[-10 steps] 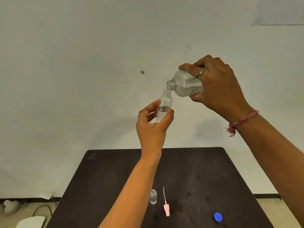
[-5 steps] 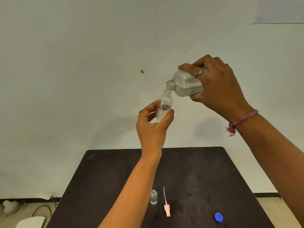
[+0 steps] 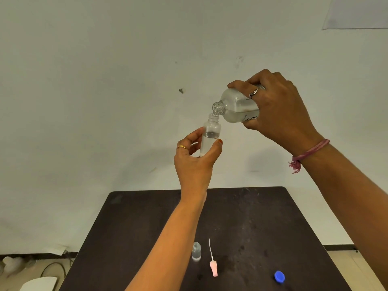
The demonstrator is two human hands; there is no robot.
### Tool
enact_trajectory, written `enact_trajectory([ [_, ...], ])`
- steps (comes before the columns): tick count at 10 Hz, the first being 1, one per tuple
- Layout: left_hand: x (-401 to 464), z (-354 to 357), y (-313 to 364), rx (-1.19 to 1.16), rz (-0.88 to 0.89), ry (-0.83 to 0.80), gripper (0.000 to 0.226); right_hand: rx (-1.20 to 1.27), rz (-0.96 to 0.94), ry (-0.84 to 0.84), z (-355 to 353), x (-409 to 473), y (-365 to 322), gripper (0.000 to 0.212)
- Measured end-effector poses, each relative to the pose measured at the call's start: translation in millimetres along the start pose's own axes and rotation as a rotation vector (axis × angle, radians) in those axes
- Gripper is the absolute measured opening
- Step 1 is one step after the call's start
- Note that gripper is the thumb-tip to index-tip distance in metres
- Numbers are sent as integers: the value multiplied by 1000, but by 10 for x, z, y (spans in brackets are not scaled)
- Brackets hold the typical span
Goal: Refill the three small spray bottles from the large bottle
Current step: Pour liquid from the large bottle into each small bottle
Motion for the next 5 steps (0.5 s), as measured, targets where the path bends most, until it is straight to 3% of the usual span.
enact_trajectory([
  [5, 4, 3, 2, 2, -1, -4, 42, 5, 18, -7, 5, -15, 5, 71],
])
Point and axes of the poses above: each hand's wrist, its own x-axis towards the middle knuckle, its own z-axis out of the palm, y = z × x, the point moved 8 cm from there along x, towards the middle knuckle, and after that the axes turned 14 degrees about y, right-handed, at the moved point
